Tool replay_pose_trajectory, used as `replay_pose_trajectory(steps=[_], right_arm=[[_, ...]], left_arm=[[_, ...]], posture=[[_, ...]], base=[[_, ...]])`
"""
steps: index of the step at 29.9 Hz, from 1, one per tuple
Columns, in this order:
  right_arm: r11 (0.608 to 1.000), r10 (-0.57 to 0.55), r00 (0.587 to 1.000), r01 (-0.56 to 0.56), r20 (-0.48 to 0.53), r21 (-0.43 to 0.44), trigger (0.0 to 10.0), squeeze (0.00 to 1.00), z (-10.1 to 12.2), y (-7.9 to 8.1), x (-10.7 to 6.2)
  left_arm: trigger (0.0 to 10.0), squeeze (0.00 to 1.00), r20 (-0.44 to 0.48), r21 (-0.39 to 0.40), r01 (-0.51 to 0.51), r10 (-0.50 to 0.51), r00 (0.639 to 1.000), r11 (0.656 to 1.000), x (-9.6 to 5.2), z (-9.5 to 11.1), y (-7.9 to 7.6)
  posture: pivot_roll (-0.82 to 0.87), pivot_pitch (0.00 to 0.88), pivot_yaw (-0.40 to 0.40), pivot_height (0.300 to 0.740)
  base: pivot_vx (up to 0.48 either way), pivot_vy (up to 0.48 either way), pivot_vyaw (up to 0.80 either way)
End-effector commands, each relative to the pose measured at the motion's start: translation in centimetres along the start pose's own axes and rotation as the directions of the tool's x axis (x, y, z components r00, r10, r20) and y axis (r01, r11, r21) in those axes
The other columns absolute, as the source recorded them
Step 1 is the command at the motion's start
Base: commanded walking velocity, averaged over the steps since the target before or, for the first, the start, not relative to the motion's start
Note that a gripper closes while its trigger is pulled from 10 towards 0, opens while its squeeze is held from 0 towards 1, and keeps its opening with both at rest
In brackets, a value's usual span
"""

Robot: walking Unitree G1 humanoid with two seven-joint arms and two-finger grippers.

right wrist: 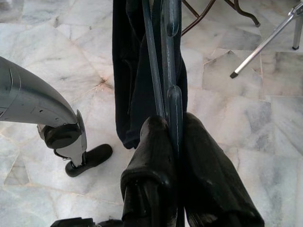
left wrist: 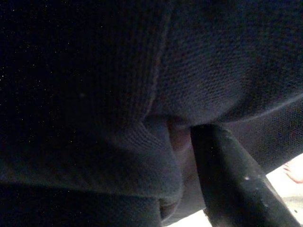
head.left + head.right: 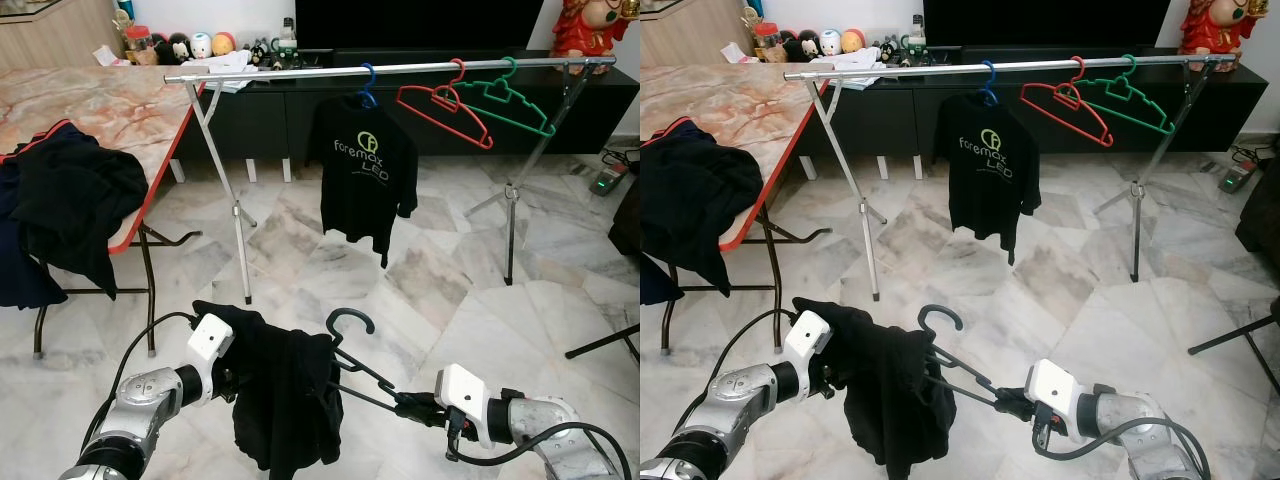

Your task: Hang hanger

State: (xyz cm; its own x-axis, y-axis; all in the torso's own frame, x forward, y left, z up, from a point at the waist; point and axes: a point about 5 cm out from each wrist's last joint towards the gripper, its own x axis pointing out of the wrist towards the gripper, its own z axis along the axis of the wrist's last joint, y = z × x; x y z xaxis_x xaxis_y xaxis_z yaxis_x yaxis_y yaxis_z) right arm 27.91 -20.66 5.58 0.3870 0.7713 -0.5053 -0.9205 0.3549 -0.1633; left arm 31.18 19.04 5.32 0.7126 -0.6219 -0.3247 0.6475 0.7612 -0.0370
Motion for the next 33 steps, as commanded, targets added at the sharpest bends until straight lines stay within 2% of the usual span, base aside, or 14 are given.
replay_pose_trajectory(steps=[1,21,33], right_arm=[[1.0,-0.03,0.999,0.03,0.032,-0.006,0.0,0.0,0.6,-0.6,-0.2],[0.998,-0.057,0.998,0.056,0.021,0.006,0.0,0.0,0.4,-0.9,0.0],[0.998,-0.06,0.998,0.059,0.02,0.002,0.0,0.0,0.7,-1.0,0.8]], left_arm=[[0.0,0.0,0.014,-0.006,0.014,-0.014,1.0,1.0,0.0,0.3,0.0],[0.0,0.0,0.002,-0.033,0.072,-0.072,0.997,0.997,0.2,0.2,-0.6],[0.0,0.0,0.006,-0.041,0.092,-0.092,0.996,0.995,0.2,0.4,-0.7]], posture=[[-0.04,0.108,0.027,0.74],[-0.04,0.09,0.036,0.74],[-0.03,0.067,0.043,0.74]], base=[[0.0,0.0,0.0],[0.0,0.0,0.0],[0.0,0.0,0.0]])
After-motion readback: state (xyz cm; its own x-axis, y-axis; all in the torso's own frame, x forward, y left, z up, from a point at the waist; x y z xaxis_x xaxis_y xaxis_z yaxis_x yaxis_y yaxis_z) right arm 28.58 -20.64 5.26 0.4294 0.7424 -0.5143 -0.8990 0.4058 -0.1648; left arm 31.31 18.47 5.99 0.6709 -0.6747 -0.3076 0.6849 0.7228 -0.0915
